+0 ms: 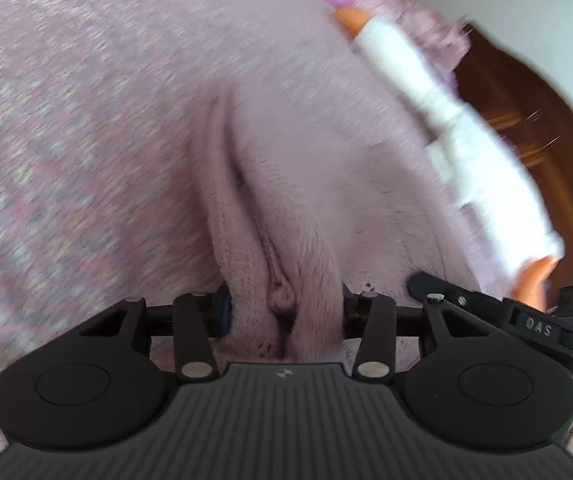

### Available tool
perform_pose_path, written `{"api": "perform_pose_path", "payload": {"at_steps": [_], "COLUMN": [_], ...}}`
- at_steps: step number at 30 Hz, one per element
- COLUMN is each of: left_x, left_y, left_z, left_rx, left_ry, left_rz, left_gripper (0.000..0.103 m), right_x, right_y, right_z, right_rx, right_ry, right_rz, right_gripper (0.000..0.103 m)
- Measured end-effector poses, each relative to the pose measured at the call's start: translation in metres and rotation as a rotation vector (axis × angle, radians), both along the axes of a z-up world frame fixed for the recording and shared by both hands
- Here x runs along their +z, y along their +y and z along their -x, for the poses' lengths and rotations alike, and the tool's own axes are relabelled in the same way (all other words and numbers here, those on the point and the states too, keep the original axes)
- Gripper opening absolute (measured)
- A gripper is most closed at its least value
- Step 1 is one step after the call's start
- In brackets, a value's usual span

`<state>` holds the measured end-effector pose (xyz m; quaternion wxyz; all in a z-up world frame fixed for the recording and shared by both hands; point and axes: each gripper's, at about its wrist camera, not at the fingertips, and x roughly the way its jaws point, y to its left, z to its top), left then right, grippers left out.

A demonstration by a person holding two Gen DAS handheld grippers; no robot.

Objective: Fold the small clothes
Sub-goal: 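Fold the held edge over the bundle with the left gripper and release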

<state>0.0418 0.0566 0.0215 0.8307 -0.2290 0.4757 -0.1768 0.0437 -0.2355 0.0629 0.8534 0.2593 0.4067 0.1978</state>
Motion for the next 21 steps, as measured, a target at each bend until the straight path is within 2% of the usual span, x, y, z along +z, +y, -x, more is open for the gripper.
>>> {"api": "perform_pose_path", "payload": {"at_steps": [4, 7, 10, 11, 12, 13, 14, 15, 21], "left_x": [0.004, 0.018, 0.029, 0.030, 0.030, 0.027, 0.025, 0.023, 0.020], "left_y": [0.000, -0.004, -0.009, -0.009, -0.010, -0.013, -0.013, -0.013, -0.013], "left_z": [0.010, 0.020, 0.026, 0.026, 0.026, 0.023, 0.023, 0.021, 0.017], "left_rx": [-0.002, -0.001, 0.001, 0.005, 0.011, 0.017, 0.025, 0.032, 0.044], "left_ry": [-0.020, -0.081, -0.135, -0.146, -0.151, -0.148, -0.142, -0.138, -0.154], "left_rz": [-0.053, -0.151, -0.233, -0.254, -0.270, -0.286, -0.307, -0.321, -0.349], "left_gripper": [0.065, 0.069, 0.071, 0.071, 0.071, 0.073, 0.073, 0.073, 0.080], "right_x": [-0.026, -0.020, -0.005, -0.001, 0.002, 0.004, 0.006, 0.004, -0.023], "right_y": [0.008, 0.002, 0.000, -0.001, 0.000, 0.001, 0.003, 0.006, 0.011], "right_z": [0.013, 0.026, 0.036, 0.043, 0.048, 0.050, 0.052, 0.052, 0.043], "right_rx": [-0.018, -0.035, -0.065, -0.076, -0.086, -0.096, -0.093, -0.083, -0.078], "right_ry": [0.019, -0.018, -0.066, -0.096, -0.126, -0.155, -0.175, -0.180, -0.178], "right_rz": [0.127, 0.127, 0.175, 0.198, 0.219, 0.231, 0.237, 0.241, 0.267], "right_gripper": [0.061, 0.061, 0.060, 0.059, 0.053, 0.046, 0.033, 0.029, 0.031]}}
